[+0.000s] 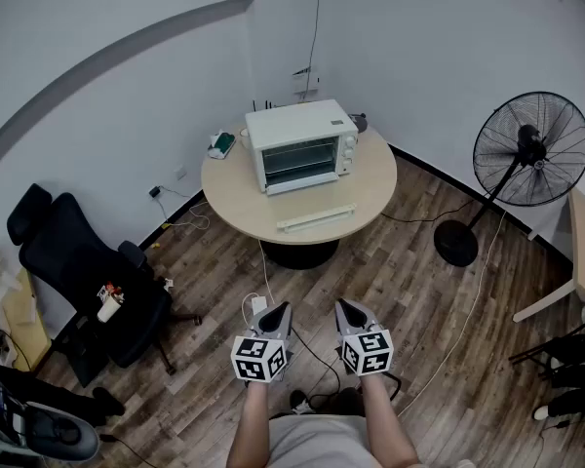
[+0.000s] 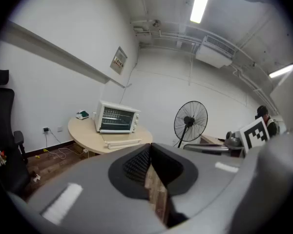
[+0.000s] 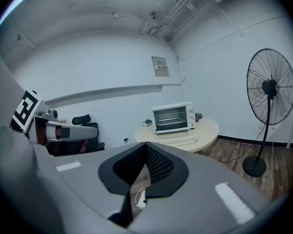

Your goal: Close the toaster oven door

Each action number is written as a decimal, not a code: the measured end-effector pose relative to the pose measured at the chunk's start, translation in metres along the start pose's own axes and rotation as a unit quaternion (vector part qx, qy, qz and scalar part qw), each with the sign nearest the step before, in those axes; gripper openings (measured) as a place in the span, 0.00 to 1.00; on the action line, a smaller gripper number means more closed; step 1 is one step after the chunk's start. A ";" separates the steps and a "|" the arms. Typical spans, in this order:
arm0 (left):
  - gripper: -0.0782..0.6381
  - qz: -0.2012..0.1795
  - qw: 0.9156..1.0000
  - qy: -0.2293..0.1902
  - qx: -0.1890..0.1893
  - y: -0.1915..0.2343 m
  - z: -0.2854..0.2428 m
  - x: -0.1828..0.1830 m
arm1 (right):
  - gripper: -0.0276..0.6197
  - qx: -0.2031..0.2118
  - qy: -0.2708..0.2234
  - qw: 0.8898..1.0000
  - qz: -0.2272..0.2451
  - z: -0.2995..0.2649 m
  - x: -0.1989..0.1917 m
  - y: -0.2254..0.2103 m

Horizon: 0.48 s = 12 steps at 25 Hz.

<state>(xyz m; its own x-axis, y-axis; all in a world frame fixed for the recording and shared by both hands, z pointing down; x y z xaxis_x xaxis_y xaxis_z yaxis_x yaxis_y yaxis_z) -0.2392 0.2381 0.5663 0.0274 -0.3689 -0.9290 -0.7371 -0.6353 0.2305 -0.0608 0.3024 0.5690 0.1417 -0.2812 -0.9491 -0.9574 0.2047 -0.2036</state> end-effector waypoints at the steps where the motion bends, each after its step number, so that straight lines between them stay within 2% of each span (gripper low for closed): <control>1: 0.19 0.000 1.000 -0.001 0.001 0.002 -0.001 0.002 | 0.04 0.001 0.000 1.000 0.002 -0.002 0.001 0.001; 12: 0.19 0.006 1.000 0.001 0.002 0.012 -0.006 0.004 | 0.04 0.007 0.000 1.000 0.019 -0.016 0.006 0.007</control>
<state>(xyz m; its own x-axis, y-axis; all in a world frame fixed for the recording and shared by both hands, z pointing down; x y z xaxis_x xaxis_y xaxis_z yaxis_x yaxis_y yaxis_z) -0.2439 0.2248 0.5675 0.0195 -0.3786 -0.9254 -0.7407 -0.6272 0.2410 -0.0703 0.2868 0.5662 0.1055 -0.2739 -0.9559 -0.9587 0.2274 -0.1710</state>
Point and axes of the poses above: the fingertips, and each gripper's own axes: z backward along the fingers, y to its left, x out of its top, the point moved 6 cm from there along z, backward along the fingers, and after that the axes turned 8 degrees about x, right-handed, at the moved point
